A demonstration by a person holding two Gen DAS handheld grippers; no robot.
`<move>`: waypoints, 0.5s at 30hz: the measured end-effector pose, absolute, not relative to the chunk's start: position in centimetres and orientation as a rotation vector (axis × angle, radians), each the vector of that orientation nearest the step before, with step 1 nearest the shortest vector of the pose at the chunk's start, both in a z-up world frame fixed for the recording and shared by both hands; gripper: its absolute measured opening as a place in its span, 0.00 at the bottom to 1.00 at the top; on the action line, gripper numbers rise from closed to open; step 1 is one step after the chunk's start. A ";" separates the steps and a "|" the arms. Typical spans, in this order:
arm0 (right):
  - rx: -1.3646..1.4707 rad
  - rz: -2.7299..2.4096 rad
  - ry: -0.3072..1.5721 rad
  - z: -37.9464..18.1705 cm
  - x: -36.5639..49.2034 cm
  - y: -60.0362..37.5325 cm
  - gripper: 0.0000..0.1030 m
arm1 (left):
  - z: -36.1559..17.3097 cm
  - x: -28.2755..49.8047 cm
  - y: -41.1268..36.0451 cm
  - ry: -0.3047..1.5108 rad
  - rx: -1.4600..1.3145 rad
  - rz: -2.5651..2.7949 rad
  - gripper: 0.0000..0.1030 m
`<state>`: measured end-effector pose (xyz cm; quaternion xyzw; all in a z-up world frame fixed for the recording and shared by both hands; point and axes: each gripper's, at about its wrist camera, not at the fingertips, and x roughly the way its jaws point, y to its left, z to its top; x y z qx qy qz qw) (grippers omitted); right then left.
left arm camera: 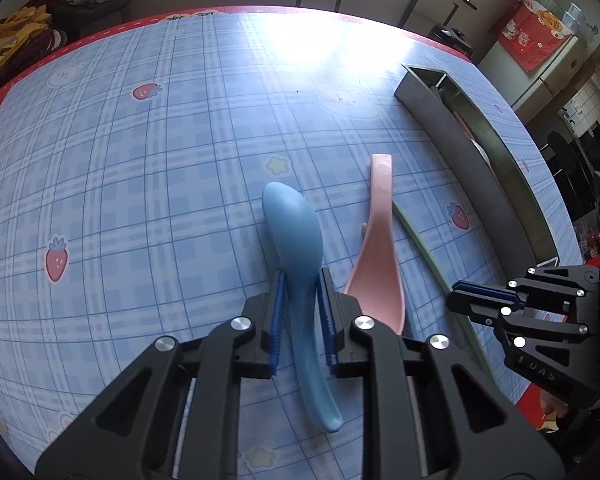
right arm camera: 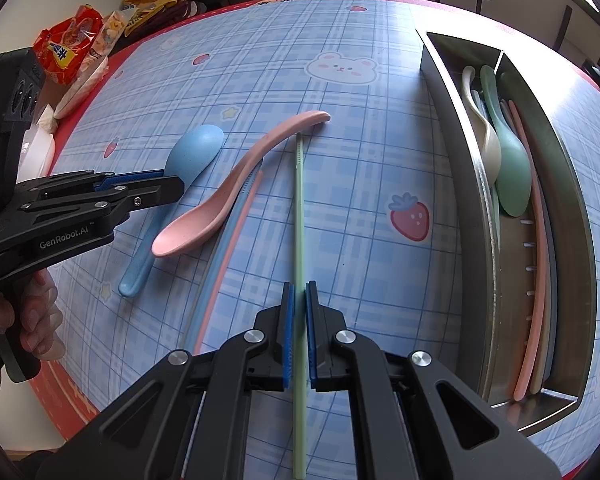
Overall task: Organize utensils
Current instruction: 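Carry the blue spoon and green chopstick into the steel caddy with both tools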
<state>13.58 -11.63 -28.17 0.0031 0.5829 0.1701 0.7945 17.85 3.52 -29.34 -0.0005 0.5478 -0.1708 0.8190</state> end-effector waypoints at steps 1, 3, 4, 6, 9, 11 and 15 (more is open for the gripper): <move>0.007 0.365 1.252 -28.2 13.6 -11.6 0.06 | -29.0 17.5 3.3 1.159 0.018 -0.374 0.12; 0.007 0.364 1.252 -28.1 13.6 -11.6 0.06 | -28.9 17.0 2.9 1.167 0.041 -0.405 0.10; 0.007 0.363 1.252 -28.1 13.5 -11.6 0.06 | -28.9 16.8 2.8 1.171 0.051 -0.412 0.09; 0.009 0.363 1.252 -28.1 13.5 -11.6 0.06 | -29.2 16.3 2.8 1.180 0.060 -0.410 0.09; 0.014 0.365 1.252 -28.2 13.5 -11.7 0.06 | -29.7 15.5 3.0 1.195 0.055 -0.411 0.10; 0.012 0.363 1.251 -28.1 13.5 -11.7 0.06 | -30.0 15.0 3.3 1.205 0.060 -0.408 0.11; 0.013 0.360 1.249 -28.1 13.5 -11.7 0.06 | -30.6 13.8 3.6 1.214 0.071 -0.405 0.11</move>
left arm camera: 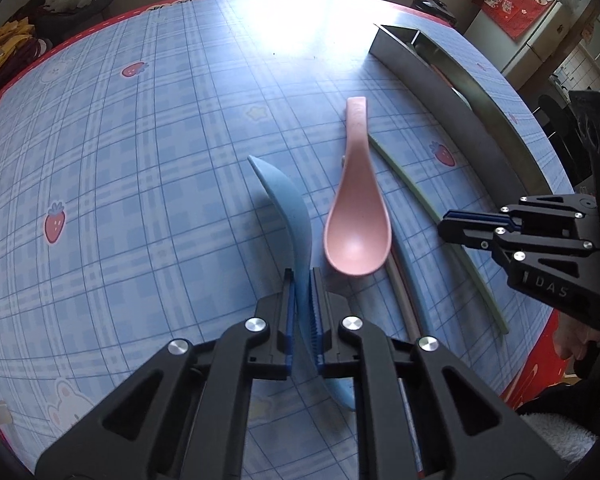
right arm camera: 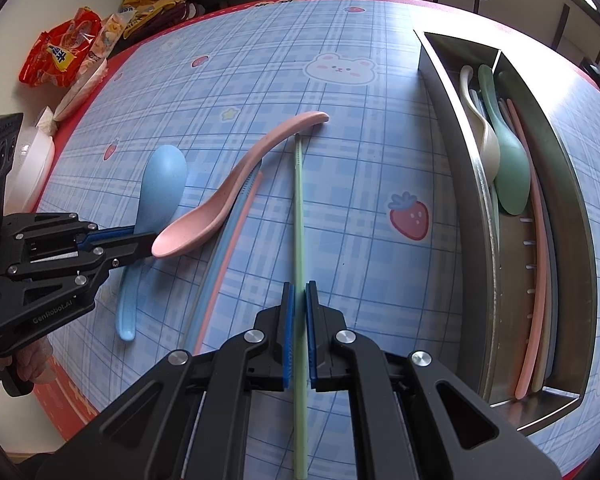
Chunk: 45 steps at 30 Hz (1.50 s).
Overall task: Organize utensils
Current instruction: 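Carry the blue spoon and green chopstick into the steel caddy with both tools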
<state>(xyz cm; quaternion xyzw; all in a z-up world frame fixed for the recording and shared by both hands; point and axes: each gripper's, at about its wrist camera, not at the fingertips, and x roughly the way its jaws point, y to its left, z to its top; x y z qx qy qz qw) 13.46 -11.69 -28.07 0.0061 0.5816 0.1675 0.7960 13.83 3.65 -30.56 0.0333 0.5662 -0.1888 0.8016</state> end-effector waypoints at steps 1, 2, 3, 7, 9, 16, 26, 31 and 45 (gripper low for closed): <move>0.012 0.360 1.249 -28.1 13.5 -11.7 0.06 | -30.6 13.5 3.7 1.213 0.071 -0.398 0.11; 0.013 0.360 1.249 -28.1 13.5 -11.7 0.06 | -30.6 13.2 3.9 1.215 0.065 -0.388 0.11; 0.014 0.361 1.248 -28.1 13.5 -11.7 0.06 | -30.6 13.1 4.1 1.218 0.058 -0.377 0.11; -0.041 0.355 1.240 -28.0 13.3 -11.1 0.05 | -30.5 11.7 4.9 1.216 0.006 -0.319 0.11; -0.098 0.347 1.235 -27.9 13.2 -10.4 0.05 | -30.6 10.9 5.7 1.215 -0.071 -0.284 0.11; -0.163 0.341 1.240 -27.8 13.4 -9.5 0.06 | -30.8 9.2 7.3 1.177 -0.232 -0.195 0.11; 0.067 0.336 1.335 -27.9 11.2 -13.3 0.06 | -30.1 7.3 6.9 1.184 -0.198 -0.156 0.10; 0.194 0.360 1.274 -26.4 9.4 -15.5 0.06 | -27.2 5.8 7.5 1.093 -0.221 -0.186 0.10; 0.226 0.396 1.165 -23.9 7.7 -17.6 0.06 | -24.5 4.4 5.4 1.088 -0.194 -0.249 0.11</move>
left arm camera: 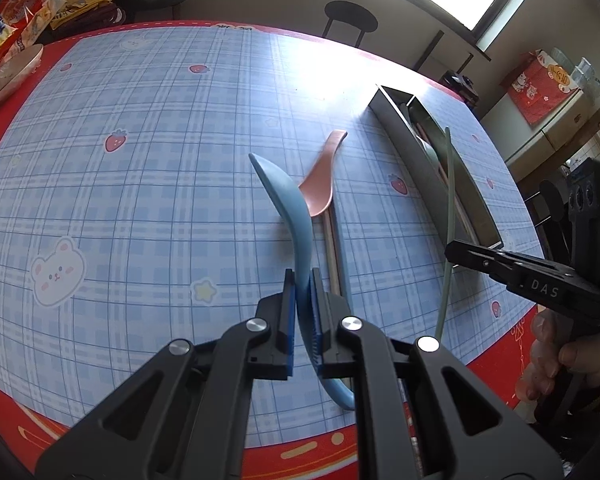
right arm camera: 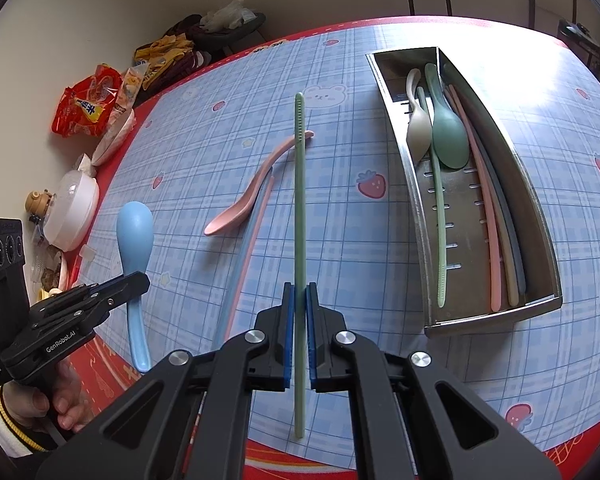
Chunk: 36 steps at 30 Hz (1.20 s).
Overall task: Organize utensils
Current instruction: 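Carry the blue spoon and green chopstick into the steel caddy with both tools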
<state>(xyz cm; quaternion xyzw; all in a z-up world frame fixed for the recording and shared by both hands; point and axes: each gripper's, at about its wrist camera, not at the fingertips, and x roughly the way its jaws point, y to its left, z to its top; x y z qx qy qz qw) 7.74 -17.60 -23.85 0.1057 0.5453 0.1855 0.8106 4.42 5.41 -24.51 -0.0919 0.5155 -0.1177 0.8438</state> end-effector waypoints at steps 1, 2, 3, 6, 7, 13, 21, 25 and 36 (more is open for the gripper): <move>0.221 0.396 1.169 -24.0 7.7 -17.7 0.06 | -24.5 4.4 5.1 1.090 -0.189 -0.250 0.10; 0.220 0.395 1.170 -24.1 7.7 -17.8 0.06 | -24.5 4.6 4.9 1.092 -0.190 -0.251 0.10; 0.220 0.395 1.169 -24.1 7.6 -17.9 0.06 | -24.5 4.6 4.6 1.094 -0.192 -0.254 0.10; 0.224 0.400 1.156 -23.9 7.6 -18.2 0.06 | -24.4 4.8 4.1 1.100 -0.188 -0.261 0.11; 0.228 0.403 1.150 -23.8 7.6 -18.3 0.06 | -24.4 4.9 3.9 1.100 -0.187 -0.265 0.10; 0.238 0.406 1.116 -22.7 7.5 -20.1 0.06 | -23.4 5.8 2.4 1.076 -0.194 -0.304 0.10; 0.245 0.399 1.078 -21.5 7.6 -21.9 0.06 | -22.4 6.9 -0.2 1.064 -0.169 -0.361 0.10; 0.245 0.390 1.053 -20.4 7.8 -22.9 0.06 | -22.0 7.8 -1.2 1.063 -0.169 -0.379 0.10; 0.222 0.342 0.983 -17.2 11.0 -26.3 0.06 | -20.2 12.1 -5.9 1.048 -0.147 -0.439 0.10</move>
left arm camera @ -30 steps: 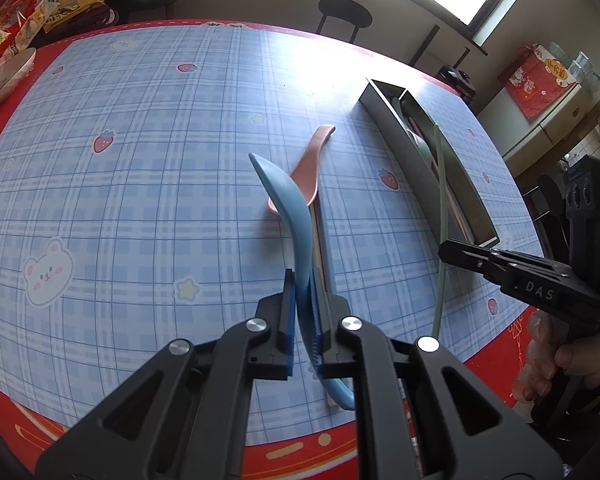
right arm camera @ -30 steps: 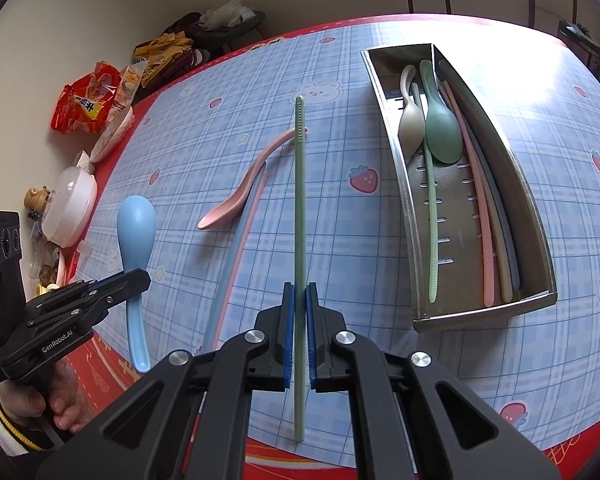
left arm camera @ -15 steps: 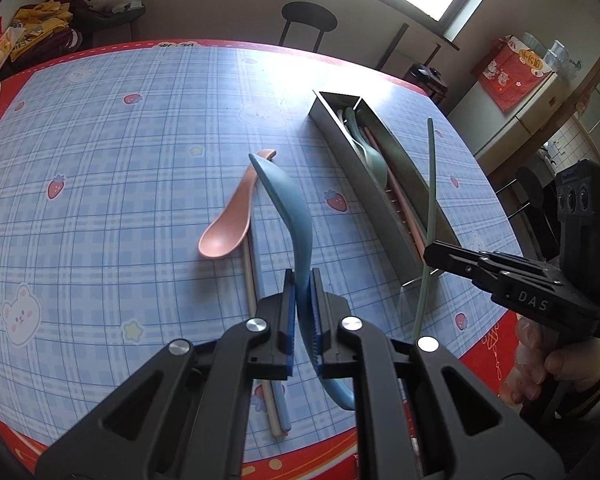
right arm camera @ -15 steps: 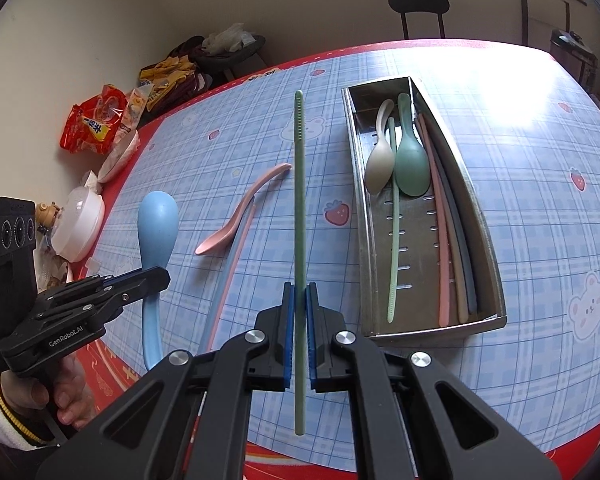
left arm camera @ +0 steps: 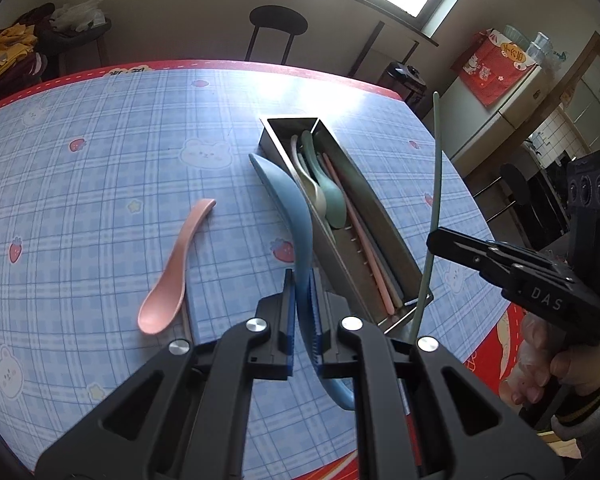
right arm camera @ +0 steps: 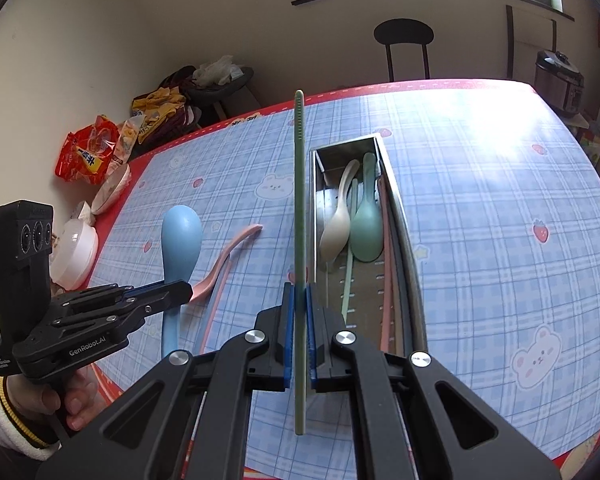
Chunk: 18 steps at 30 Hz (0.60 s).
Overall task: Organize utensils
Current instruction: 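Carry the blue spoon and green chopstick into the steel caddy with both tools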
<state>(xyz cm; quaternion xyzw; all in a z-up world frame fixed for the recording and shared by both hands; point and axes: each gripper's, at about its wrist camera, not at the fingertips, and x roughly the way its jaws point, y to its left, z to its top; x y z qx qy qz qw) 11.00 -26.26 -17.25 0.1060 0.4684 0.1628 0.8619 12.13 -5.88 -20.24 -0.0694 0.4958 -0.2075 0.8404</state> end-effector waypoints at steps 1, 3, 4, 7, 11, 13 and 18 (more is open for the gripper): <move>0.210 0.336 0.976 -17.0 11.5 -26.5 0.06 | -20.1 12.7 -6.5 1.045 -0.137 -0.443 0.10; 0.189 0.328 0.965 -16.6 12.5 -27.2 0.06 | -20.0 14.0 -7.7 1.042 -0.117 -0.454 0.10; 0.178 0.323 0.963 -16.5 13.1 -27.4 0.06 | -20.0 14.6 -8.3 1.042 -0.109 -0.457 0.10; 0.154 0.311 0.966 -16.6 14.6 -28.0 0.06 | -20.5 16.5 -9.9 1.056 -0.103 -0.466 0.10; 0.138 0.297 1.005 -18.0 16.0 -28.6 0.06 | -21.6 19.7 -11.5 1.091 -0.115 -0.462 0.10; 0.140 0.293 1.029 -19.0 16.6 -28.7 0.06 | -22.1 21.2 -12.0 1.107 -0.135 -0.454 0.10; 0.141 0.289 1.086 -21.3 17.8 -28.8 0.06 | -23.5 24.7 -12.8 1.146 -0.186 -0.443 0.10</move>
